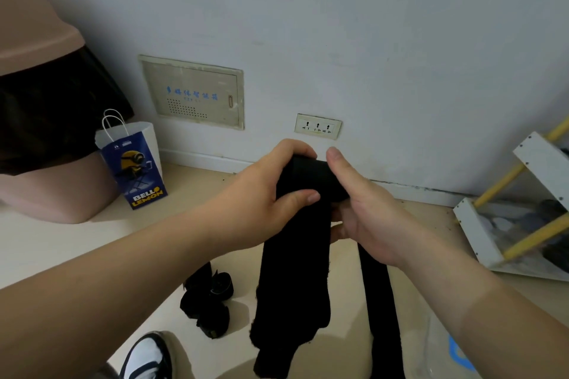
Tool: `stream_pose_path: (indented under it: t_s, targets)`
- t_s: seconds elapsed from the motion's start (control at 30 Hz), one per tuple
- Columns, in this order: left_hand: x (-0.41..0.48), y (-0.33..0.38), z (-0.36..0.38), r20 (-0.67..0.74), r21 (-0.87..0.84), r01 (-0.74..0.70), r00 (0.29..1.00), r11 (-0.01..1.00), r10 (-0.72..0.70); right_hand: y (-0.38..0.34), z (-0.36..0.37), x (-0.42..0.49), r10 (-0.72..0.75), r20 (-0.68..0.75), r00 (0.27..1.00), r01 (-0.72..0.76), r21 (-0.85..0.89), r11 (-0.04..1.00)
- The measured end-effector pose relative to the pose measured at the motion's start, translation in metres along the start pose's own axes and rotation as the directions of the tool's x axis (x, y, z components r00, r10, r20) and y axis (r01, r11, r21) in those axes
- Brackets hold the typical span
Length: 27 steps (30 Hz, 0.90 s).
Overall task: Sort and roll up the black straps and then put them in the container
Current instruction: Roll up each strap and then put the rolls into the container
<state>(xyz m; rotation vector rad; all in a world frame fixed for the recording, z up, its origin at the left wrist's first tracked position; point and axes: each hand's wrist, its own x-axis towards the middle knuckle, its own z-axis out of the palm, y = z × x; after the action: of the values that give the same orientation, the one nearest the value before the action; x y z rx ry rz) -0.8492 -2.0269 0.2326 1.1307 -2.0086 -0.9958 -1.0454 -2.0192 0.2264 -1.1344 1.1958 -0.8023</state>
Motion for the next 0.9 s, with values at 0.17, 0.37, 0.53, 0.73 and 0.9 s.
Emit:
stream_pose_path:
  t_s: [0.17,0.37,0.53,0.73,0.9]
  targets:
    - [0.000,-0.009,-0.001,0.028,-0.230,0.152,0.988,0.961,-0.150,0.005,-0.001,0.000,-0.102,-0.071,0.992,0.107,0.071,0.992]
    - [0.001,-0.007,0.007,0.191,-0.612,0.407,0.908,0.678,-0.373,0.004,0.001,0.001,-0.239,-0.101,0.966,0.246,0.056,0.968]
    - [0.003,-0.006,0.009,0.238,-0.673,0.438,0.891,0.597,-0.386,0.003,0.002,0.000,-0.370,-0.101,0.924,0.372,-0.001,0.928]
    - [0.002,-0.004,0.008,0.183,-0.642,0.398,0.910,0.655,-0.373,0.005,-0.001,0.002,-0.295,-0.075,0.953,0.298,0.036,0.954]
    - [0.004,-0.003,0.009,0.066,-0.635,0.269,0.953,0.724,-0.296,0.001,-0.002,-0.001,-0.132,0.019,0.991,0.125,0.224,0.967]
